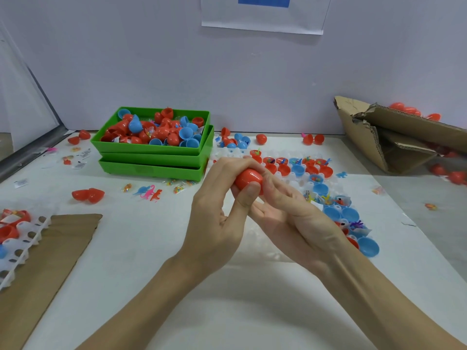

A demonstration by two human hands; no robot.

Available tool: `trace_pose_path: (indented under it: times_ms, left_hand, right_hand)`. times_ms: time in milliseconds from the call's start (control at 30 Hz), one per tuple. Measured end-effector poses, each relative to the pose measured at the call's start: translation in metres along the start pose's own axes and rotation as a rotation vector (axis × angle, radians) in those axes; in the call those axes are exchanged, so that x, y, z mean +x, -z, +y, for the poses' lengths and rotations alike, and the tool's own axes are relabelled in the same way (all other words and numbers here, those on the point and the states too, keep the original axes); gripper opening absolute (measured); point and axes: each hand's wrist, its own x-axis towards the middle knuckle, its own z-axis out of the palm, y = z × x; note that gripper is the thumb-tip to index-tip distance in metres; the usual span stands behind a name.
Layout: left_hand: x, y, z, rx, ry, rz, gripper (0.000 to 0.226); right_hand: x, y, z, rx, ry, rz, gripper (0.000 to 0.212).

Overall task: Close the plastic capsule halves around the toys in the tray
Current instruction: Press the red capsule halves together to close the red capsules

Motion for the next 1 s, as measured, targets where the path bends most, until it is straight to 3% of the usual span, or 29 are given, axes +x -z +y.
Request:
trace_pose_path:
  times_ms: [300,467,567,767,1000]
  left_hand:
    - [0.003,-0.001,-0.008,0.037,0.004,-0.021,0.027]
    - [0.003,0.002,-0.015,0.107,-0.001,-0.03,0.036]
    - [0.003,0.004,-0.015,0.124,-0.009,-0.004,0.039]
    - [0.007,0.01,-0.011,0.15,-0.084,-0.005,0.033]
    - [0.011,0.017,-0.006,-0.068,0.037,-0.041,0.032]
  right_hand:
    - [0.003,-0.001,0.001,0.022,-0.01,0.019,0.038]
    - [0.006,0.002,0.005,0.237,-0.088,0.061,0.044]
    - [0.005,0.002,0.002,0.272,-0.107,0.076,0.035]
    - [0.004,0.0,-0.002,0.356,-0.098,0.087,0.057]
    - [0.004,0.002,-0.004,0.343,-0.1,0.058,0.053]
